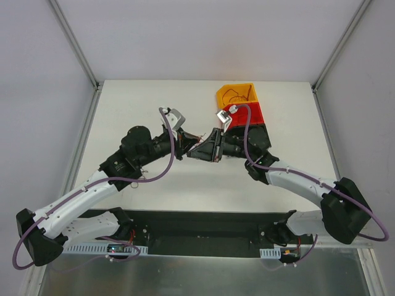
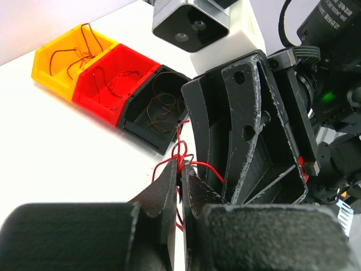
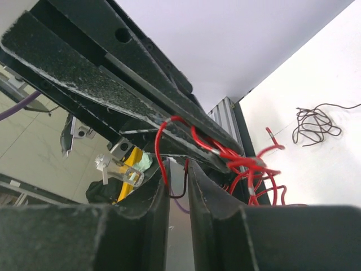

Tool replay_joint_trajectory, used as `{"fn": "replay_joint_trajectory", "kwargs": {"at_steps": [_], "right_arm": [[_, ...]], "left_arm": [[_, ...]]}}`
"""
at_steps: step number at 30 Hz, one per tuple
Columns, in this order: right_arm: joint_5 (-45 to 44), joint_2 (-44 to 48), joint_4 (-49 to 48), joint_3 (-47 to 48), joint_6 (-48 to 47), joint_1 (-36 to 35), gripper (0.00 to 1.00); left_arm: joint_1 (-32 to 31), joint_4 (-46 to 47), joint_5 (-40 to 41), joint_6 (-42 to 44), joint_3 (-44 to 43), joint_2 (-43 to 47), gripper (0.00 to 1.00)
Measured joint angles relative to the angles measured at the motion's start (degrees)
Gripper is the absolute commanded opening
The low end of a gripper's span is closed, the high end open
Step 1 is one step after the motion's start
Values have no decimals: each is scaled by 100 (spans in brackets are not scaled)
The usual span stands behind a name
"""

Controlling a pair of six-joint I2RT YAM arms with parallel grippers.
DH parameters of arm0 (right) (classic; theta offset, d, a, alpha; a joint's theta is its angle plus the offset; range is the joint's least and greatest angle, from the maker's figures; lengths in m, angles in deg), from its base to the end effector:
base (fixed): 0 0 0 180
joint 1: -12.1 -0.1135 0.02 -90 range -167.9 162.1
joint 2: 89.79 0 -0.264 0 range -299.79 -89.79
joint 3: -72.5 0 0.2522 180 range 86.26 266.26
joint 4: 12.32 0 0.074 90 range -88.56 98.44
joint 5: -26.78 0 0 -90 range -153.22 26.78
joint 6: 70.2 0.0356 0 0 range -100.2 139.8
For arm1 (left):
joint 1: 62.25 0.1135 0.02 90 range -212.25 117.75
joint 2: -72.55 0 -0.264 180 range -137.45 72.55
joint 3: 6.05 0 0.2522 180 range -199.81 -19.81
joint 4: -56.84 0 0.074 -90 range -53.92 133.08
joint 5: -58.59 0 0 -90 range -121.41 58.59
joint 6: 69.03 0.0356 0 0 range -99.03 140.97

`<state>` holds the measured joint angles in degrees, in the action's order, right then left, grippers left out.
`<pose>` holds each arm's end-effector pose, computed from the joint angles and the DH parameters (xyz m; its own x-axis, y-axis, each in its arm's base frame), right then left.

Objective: Untangle the cables

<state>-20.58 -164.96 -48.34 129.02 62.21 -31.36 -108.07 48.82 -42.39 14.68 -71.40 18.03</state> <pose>0.1917 0.2149 0.3180 -0.4978 0.2118 -0.8411 -0.8662 -0.0726 0.4944 0.1508 -0.1649 0.3812 -0.0577 -0.0950 -0.9938 0.8353 0.5406 -0.1001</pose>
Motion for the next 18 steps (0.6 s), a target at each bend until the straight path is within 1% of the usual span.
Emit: {"fn": "replay_joint_trajectory", "kwargs": {"at_steps": [1, 3, 5, 7, 10, 12, 15, 16, 18], "right_arm": [[-57, 0, -39, -37, 2, 2, 15], [-173, 15, -37, -87, -20, 24, 1], [-238, 111, 164, -127, -142, 63, 1], [-354, 299, 643, -127, -400, 98, 0], [-990, 905, 1996, -103, -1202, 107, 0], [-1635, 1362, 2918, -9, -1727, 63, 12], [-2131, 1838, 3731, 70, -2288, 31, 32], [-2201, 1910, 3934, 70, -2415, 31, 37], [-2269, 1902, 4170, 72, -2599, 33, 40]], "left_arm": [[0, 0, 26, -17, 0, 2, 0], [0, -2, 116, -35, 0, 2, 0], [0, -26, 271, -39, 0, 2, 0], [0, -90, 476, -37, 0, 2, 0], [-39, -264, 881, -44, 0, 11, 0], [-116, -382, 1110, -59, 2, 17, 0], [-166, -479, 1563, -59, 2, 31, 0], [-120, -474, 1698, -59, 2, 46, 0], [-79, -474, 1902, -68, 2, 79, 0]]}}
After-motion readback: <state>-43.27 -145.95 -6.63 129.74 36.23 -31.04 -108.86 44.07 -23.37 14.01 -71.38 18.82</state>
